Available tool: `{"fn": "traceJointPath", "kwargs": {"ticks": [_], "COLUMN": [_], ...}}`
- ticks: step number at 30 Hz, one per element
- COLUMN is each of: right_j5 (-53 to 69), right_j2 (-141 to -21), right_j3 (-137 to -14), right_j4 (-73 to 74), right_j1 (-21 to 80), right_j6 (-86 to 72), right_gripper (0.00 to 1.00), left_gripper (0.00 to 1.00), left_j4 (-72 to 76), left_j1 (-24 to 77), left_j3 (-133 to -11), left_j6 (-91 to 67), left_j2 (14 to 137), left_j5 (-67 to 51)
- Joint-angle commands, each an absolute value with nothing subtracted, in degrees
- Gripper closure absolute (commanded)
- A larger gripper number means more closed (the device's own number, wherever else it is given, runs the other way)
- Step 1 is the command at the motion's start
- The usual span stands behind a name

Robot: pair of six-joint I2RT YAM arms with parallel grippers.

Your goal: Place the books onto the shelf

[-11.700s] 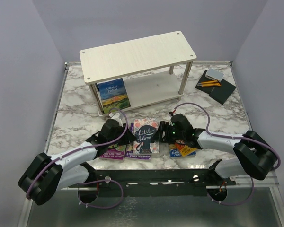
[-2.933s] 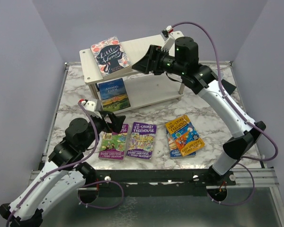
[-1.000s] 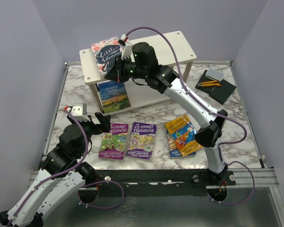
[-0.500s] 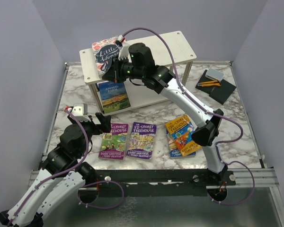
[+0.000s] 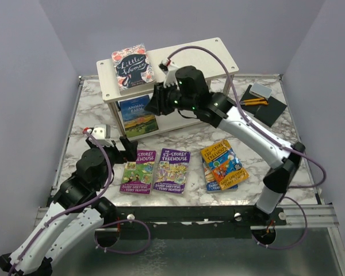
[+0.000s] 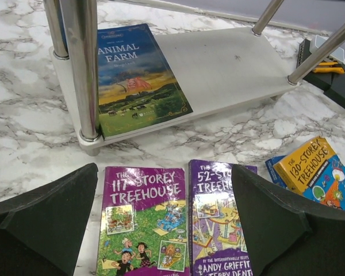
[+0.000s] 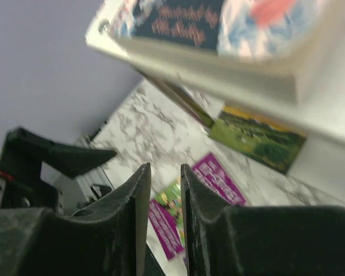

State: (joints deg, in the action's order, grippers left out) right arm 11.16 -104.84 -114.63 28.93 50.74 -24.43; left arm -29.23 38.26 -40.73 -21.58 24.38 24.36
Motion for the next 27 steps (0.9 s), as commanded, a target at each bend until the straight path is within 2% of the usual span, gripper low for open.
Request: {"fn": "traceJointPath", "kwargs": {"ticks": [1, 9, 18, 21, 27], "right_j5": [4.49, -6.21, -18.91, -20.37, -15.31], "right_j2": [-92.07, -73.90, -64.40, -63.55, -63.94], "right_j3": [-101.33, -75.57, -55.69, -52.55, -48.29], "right_j4": [25.04, 25.58, 33.19, 35.01, 34.50], "right_j1": [51.24, 51.06, 48.85, 45.32, 33.28], "right_j6": [-22.60, -25.41, -32.67, -34.27, -34.99], "right_gripper": [0.62, 0.36, 0.14, 0.10, 0.07], "left_gripper": [0.01, 0.01, 0.01, 0.01, 0.01], "left_j4": [-28.26, -27.77, -22.59, -19.30, -9.81], "left_j1": [38.21, 38.23, 38.21, 38.17, 38.36], "left_j3": [-40.83, -40.61, -37.43, -37.06, -34.04], "left_j6": [-21.39, -27.11, -31.54, -32.36, -36.76], "left_j2": [26.10, 31.43, 41.18, 45.18, 51.06], "left_j5": [20.45, 13.85, 4.88, 0.45, -8.86]}}
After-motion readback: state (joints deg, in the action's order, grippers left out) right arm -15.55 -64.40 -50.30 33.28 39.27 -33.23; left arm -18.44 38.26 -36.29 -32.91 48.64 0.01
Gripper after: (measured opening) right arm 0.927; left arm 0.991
